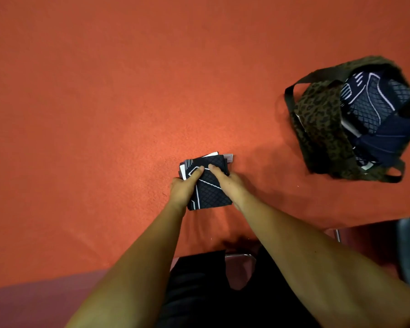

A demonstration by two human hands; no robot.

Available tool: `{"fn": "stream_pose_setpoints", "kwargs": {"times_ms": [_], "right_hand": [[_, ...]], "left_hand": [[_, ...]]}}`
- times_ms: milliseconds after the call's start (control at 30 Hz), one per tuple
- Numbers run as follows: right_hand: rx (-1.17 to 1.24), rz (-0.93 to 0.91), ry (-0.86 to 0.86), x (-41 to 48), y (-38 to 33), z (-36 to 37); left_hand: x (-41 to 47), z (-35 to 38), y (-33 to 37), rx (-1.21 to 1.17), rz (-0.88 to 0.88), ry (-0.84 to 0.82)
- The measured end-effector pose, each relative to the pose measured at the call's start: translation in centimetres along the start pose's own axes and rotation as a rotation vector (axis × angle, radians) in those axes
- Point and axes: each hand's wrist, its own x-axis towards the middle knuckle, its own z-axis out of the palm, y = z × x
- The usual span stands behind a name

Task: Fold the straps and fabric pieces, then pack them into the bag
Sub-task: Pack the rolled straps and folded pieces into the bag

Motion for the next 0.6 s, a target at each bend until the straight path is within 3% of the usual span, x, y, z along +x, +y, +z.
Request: {"fn": "stream_pose_setpoints", "kwargs": {"times_ms": [267, 600], "right_hand": [[0.174, -0.059, -0.221, -1.5, 1.1, -0.9], [0.413, -0.309, -0.193, -6.1, -0.4, -9.6]], "left_hand": [[-2.8, -0.2, 0.5, -0.087, -0.041, -0.204], [-8.0, 6.0, 5.9, 0.009, 0.253, -0.331]]}}
